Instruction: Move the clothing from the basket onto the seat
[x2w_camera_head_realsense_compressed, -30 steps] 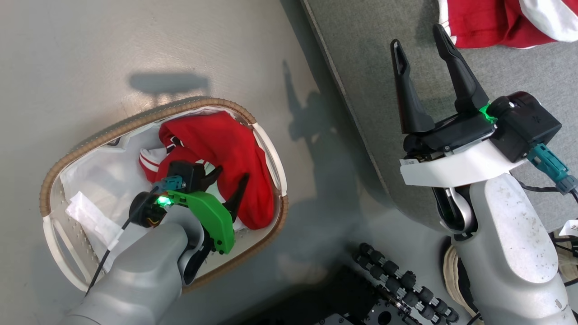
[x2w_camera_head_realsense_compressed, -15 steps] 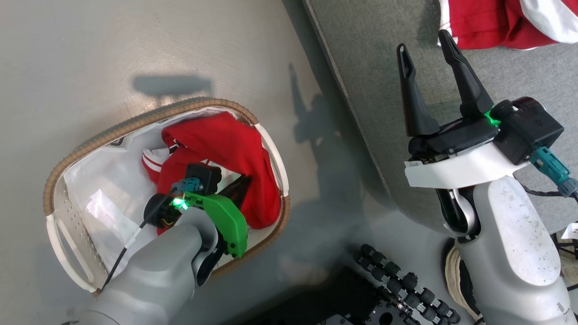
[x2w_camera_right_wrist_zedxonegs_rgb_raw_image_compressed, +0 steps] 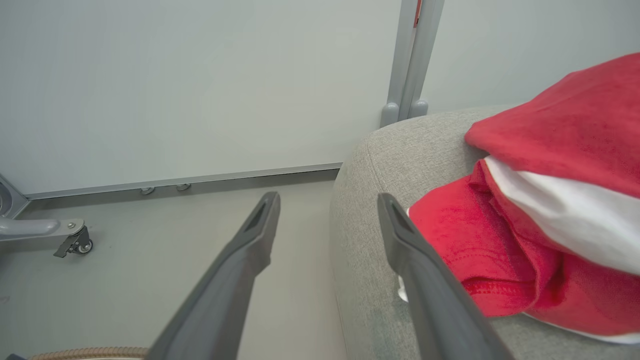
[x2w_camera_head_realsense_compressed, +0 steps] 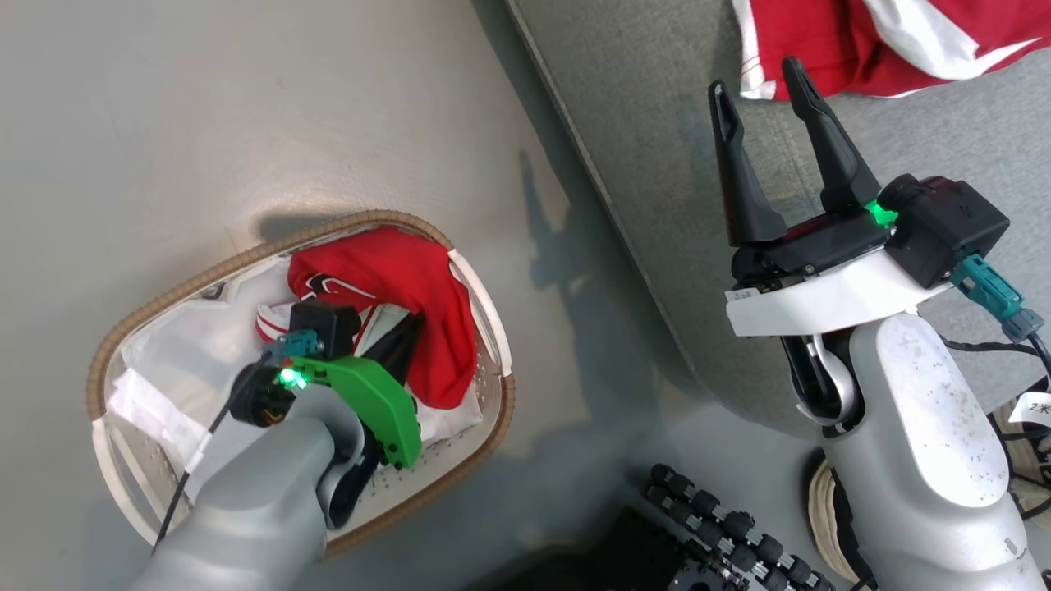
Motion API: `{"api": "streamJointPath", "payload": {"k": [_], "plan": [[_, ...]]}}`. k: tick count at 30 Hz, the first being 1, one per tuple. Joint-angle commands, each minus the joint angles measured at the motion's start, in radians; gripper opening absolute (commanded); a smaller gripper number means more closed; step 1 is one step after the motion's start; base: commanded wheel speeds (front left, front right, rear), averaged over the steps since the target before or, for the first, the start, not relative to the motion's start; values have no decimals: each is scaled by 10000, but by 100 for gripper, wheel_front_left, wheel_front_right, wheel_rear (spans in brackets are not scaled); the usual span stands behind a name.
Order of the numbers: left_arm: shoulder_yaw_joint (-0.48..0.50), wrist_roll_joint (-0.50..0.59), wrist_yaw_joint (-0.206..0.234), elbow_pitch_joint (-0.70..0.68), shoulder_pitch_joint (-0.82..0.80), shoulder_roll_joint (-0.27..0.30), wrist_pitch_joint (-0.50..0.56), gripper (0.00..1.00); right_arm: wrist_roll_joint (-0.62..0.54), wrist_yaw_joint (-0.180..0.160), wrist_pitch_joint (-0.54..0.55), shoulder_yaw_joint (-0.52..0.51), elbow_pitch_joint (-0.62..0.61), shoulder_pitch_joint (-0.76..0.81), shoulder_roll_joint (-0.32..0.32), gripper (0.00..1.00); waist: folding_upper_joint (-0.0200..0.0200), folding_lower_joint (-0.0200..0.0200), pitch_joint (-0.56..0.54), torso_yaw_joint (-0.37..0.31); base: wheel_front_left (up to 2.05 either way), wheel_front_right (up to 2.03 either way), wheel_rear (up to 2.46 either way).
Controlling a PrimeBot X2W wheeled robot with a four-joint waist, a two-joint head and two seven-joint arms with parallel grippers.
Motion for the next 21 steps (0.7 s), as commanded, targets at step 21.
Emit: {"api": "streamJointPath", "payload": {"k": [21], "plan": [[3383,2782,-29,-2801,3041,-589,-7,0,-651,-14,-45,-678,925,1492,-33,100,0,-1,-3893,1893,0,0,0]]}}
